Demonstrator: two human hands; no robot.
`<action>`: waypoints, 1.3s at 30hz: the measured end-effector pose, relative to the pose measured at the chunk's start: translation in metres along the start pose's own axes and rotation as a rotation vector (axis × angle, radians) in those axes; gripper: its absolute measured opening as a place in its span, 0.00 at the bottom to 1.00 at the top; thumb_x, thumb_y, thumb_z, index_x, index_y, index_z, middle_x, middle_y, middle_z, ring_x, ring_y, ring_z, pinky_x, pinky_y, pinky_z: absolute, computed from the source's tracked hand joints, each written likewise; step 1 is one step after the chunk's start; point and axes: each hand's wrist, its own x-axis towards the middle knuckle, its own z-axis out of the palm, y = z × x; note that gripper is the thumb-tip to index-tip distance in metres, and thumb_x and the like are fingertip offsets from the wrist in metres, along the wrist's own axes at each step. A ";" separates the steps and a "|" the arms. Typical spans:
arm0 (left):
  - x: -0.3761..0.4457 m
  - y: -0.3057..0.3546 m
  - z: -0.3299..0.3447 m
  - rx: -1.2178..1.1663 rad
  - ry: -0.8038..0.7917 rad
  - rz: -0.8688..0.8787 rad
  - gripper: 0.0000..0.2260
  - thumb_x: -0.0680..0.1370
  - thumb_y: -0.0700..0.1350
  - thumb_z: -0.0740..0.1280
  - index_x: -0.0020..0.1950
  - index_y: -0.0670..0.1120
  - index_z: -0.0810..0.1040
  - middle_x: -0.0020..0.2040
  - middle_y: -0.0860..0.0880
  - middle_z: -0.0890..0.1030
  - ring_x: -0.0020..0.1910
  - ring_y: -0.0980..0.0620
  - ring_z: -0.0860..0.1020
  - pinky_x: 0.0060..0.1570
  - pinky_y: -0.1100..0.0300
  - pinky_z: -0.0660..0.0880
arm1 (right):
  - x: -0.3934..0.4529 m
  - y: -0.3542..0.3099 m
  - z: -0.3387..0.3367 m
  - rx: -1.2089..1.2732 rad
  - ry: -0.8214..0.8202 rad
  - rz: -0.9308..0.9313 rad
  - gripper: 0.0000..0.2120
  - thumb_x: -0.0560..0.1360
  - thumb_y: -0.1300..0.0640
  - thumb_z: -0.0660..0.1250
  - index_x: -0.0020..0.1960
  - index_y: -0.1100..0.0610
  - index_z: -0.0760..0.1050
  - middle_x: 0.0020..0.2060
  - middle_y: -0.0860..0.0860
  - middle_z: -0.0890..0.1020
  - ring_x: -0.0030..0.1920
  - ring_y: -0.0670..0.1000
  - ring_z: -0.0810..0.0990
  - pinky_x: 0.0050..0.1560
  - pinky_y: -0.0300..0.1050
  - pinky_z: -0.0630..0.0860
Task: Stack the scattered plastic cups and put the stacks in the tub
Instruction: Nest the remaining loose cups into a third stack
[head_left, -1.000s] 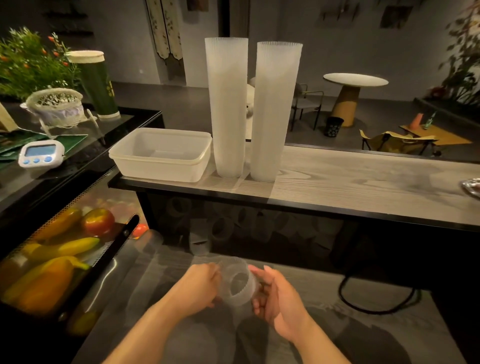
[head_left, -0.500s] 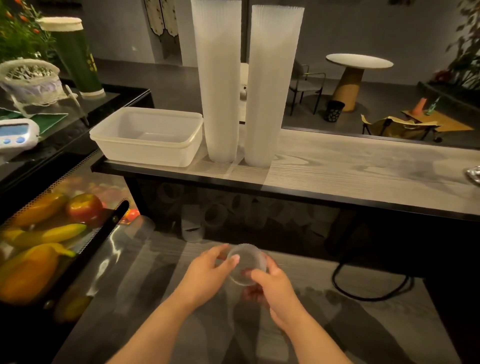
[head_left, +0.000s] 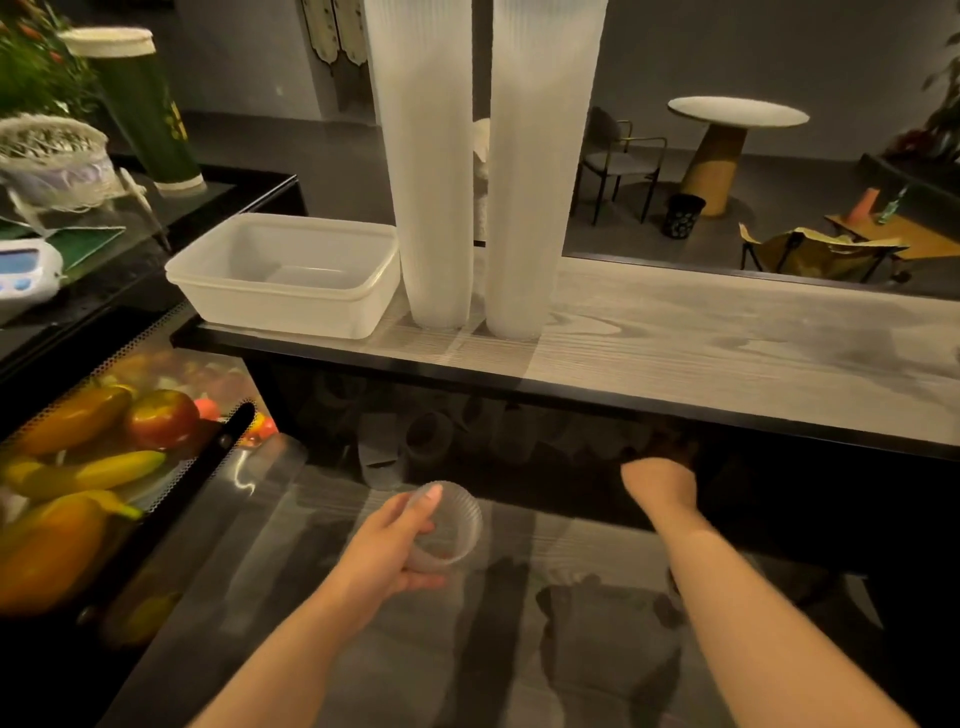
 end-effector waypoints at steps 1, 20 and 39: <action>0.000 0.000 -0.002 -0.001 0.005 -0.005 0.21 0.73 0.61 0.68 0.63 0.54 0.76 0.62 0.44 0.77 0.52 0.42 0.84 0.52 0.43 0.82 | 0.013 -0.001 -0.004 0.002 0.013 -0.032 0.21 0.79 0.54 0.63 0.69 0.62 0.72 0.68 0.63 0.73 0.68 0.63 0.71 0.66 0.51 0.69; 0.000 -0.014 -0.008 -0.164 0.003 -0.139 0.26 0.68 0.58 0.76 0.62 0.50 0.77 0.64 0.37 0.76 0.56 0.35 0.82 0.55 0.39 0.80 | -0.044 0.011 0.013 0.276 0.080 -0.172 0.13 0.74 0.48 0.72 0.38 0.56 0.77 0.40 0.54 0.80 0.43 0.54 0.78 0.47 0.47 0.75; -0.023 -0.001 0.030 0.155 -0.056 -0.078 0.26 0.68 0.69 0.63 0.63 0.58 0.72 0.59 0.49 0.80 0.53 0.45 0.82 0.39 0.52 0.82 | -0.156 0.011 0.008 0.637 -0.341 -0.431 0.06 0.72 0.55 0.75 0.39 0.48 0.80 0.55 0.40 0.80 0.56 0.38 0.78 0.54 0.36 0.77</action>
